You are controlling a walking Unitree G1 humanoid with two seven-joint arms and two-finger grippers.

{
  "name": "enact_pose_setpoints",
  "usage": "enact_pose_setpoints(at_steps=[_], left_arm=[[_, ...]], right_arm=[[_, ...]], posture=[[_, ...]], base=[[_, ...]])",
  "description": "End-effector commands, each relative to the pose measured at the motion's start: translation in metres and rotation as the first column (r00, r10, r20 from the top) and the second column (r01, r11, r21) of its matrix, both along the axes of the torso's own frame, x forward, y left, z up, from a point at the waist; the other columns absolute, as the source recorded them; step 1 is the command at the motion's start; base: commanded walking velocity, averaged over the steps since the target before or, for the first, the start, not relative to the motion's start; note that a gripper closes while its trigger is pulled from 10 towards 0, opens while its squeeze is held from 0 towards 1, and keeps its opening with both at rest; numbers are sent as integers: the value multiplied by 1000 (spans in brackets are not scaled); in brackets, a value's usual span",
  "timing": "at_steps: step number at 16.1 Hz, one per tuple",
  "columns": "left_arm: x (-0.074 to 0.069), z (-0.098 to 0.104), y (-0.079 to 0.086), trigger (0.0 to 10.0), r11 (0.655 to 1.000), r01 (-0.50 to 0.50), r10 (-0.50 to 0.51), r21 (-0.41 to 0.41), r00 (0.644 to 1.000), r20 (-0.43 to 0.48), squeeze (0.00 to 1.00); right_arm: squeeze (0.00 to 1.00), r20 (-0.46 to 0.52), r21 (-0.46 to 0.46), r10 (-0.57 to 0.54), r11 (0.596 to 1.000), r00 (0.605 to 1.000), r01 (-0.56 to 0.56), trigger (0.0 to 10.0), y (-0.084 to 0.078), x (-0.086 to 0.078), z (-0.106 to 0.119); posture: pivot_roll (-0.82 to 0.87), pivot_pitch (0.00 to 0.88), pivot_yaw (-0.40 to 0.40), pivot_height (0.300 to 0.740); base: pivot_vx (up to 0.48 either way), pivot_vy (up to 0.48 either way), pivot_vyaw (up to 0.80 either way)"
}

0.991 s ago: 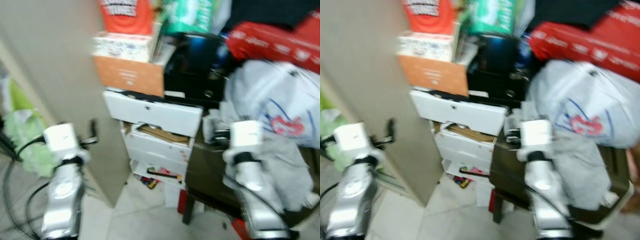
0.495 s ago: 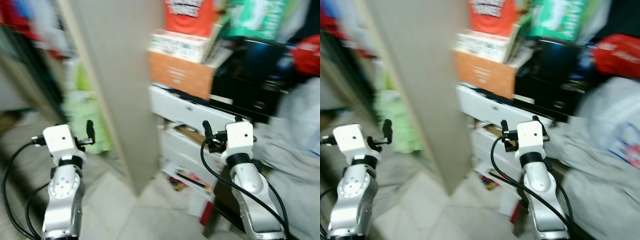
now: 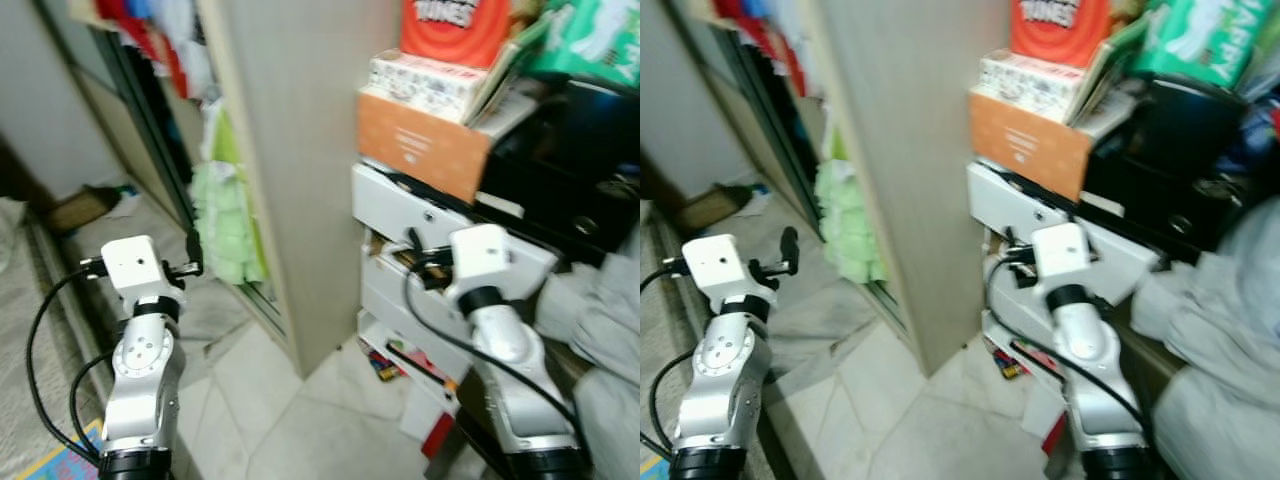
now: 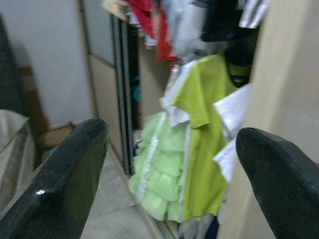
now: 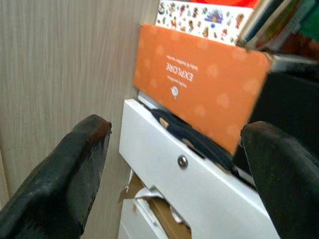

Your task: Clean up the room

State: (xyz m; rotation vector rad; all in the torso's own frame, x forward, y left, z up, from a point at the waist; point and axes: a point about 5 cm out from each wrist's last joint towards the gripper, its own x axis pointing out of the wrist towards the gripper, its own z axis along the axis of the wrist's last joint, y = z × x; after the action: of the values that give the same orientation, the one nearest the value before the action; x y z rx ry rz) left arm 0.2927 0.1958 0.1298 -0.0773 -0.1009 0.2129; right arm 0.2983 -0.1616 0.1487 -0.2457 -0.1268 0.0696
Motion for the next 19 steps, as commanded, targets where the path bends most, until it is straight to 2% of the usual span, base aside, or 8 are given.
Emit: enact_pose_setpoints(at_steps=[1, 4, 9, 11, 13, 16, 19], left_arm=[[-2, -2, 8, 10000, 1000, -28, 28, 1, 1000, -11, 0], [-7, -10, 1, 10000, 1000, 9, -10, -27, 999, -33, 0], [0, -6, -5, 10000, 996, 28, -31, -80, 999, -41, 0], [1, -5, -3, 10000, 998, 31, -33, -60, 999, -31, 0], [3, -5, -3, 10000, 996, 35, -38, -79, 999, -31, 0], [7, 1, -9, 10000, 995, 63, -64, -77, 998, -14, 0], [2, -1, -7, 10000, 997, 45, -46, -69, 999, -4, 0]], right_arm=[[0, 8, 17, 18, 1000, 1000, -18, 10000, 6, 1, 2], [0, -2, -1, 19, 1000, 1000, -19, 10000, 2, -7, -3], [0, 28, 11, 36, 999, 999, -36, 10000, 7, 4, 5], [0, 30, 10, 40, 999, 999, -41, 10000, 8, 5, 6], [0, 34, 8, 33, 999, 999, -34, 10000, 6, 6, 7], [0, 52, -8, 44, 999, 998, -43, 10000, 7, 10, 10], [0, 50, 5, 38, 999, 998, -39, 10000, 7, 6, 7]], posture=[[-133, 0, 64, 740], [-139, 0, 62, 740], [-132, 0, 60, 740], [-135, 0, 62, 740], [-143, 0, 70, 740], [-140, 0, 69, 740], [-131, 0, 64, 740]], base=[[0, 0, 800], [0, 0, 800], [0, 0, 800], [0, 0, 800], [0, 0, 800], [0, 0, 800], [0, 0, 800]])
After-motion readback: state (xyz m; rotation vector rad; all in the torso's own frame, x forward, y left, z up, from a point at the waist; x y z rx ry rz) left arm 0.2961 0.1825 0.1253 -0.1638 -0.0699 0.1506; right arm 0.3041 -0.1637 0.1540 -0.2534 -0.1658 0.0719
